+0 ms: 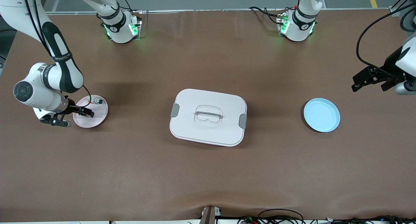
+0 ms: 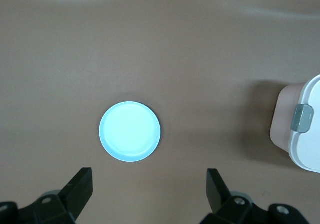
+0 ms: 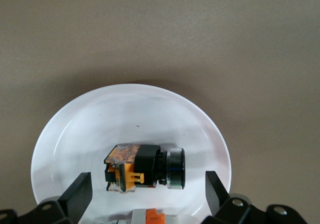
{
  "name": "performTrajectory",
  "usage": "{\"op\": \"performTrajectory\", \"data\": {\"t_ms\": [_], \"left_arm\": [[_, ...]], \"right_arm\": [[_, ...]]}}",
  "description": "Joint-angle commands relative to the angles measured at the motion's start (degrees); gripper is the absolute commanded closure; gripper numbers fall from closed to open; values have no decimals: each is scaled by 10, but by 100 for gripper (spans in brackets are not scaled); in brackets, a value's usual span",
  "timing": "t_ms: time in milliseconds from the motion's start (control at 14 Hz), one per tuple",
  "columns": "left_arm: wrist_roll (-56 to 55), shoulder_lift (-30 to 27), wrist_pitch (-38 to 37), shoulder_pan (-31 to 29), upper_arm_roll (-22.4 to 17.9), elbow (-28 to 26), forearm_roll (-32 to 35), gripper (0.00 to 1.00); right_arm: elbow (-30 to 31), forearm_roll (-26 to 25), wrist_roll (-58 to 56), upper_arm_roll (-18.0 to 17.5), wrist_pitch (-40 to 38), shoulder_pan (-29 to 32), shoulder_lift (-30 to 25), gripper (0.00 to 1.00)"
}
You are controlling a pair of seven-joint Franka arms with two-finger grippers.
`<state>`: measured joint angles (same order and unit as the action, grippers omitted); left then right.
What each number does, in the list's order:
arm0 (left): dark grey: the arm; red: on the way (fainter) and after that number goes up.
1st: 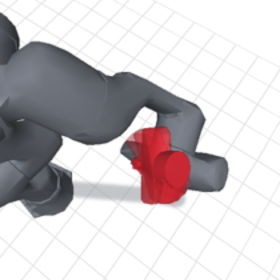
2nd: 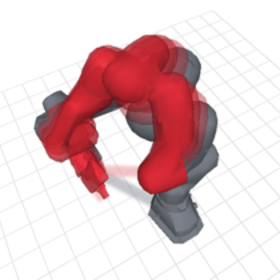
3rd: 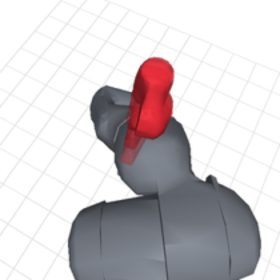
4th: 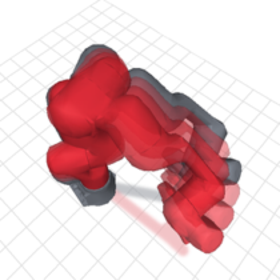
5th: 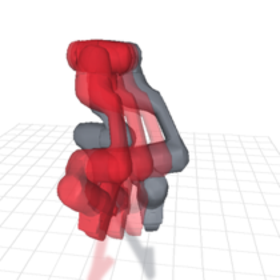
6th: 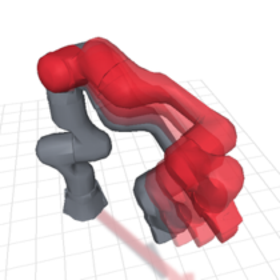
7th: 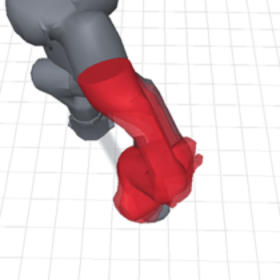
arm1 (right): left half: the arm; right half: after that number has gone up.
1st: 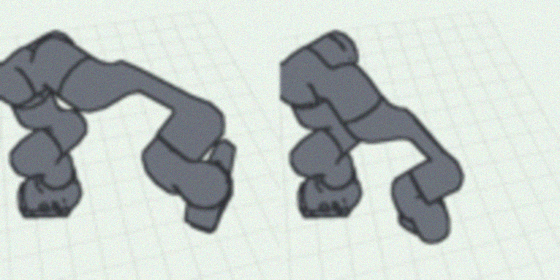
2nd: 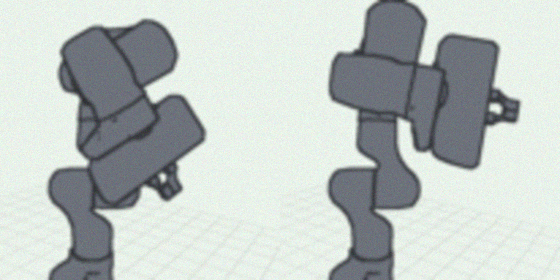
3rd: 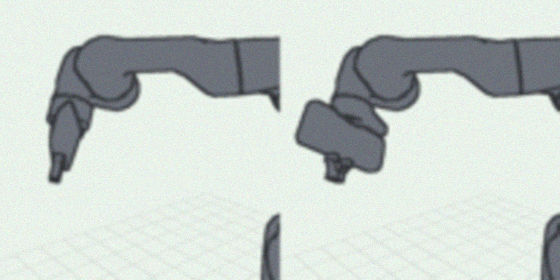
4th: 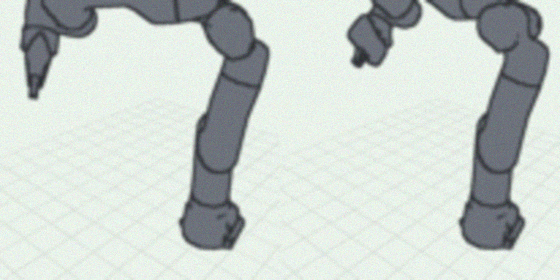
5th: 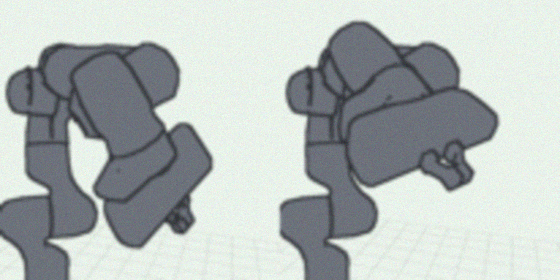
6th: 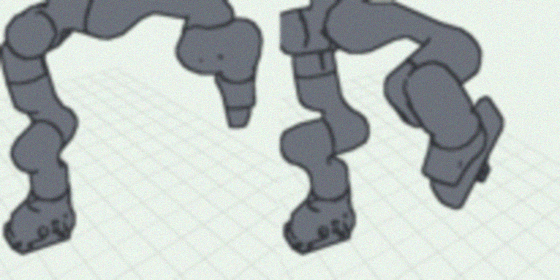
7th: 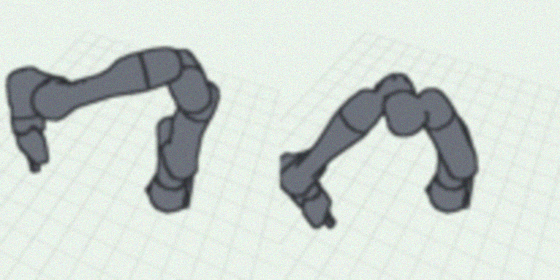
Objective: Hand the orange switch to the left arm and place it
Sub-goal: 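Lower the right gripper and close it on the black-and-orange switch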
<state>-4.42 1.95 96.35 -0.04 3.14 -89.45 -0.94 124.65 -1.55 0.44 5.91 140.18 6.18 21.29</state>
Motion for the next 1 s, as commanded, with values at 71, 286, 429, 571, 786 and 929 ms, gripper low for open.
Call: {"op": "performTrajectory", "data": {"t_ms": [71,286,429,571,786,929], "left_arm": [[6,6,-12,0,-1,12,6,0],[5,6,-11,0,-1,12,5,0],[5,6,-12,0,-1,12,5,0],[5,6,-11,0,0,12,5,0],[5,6,-11,0,0,12,5,0],[5,6,-11,0,-1,12,5,0]], "right_arm": [[8,-16,18,-1,13,-1,-3,0],[8,-16,18,-1,17,0,2,0],[7,-17,18,-1,25,1,6,0],[8,-17,18,-1,32,1,9,0],[8,-16,18,-1,36,2,16,0],[8,-16,18,-1,38,3,18,0]]}}
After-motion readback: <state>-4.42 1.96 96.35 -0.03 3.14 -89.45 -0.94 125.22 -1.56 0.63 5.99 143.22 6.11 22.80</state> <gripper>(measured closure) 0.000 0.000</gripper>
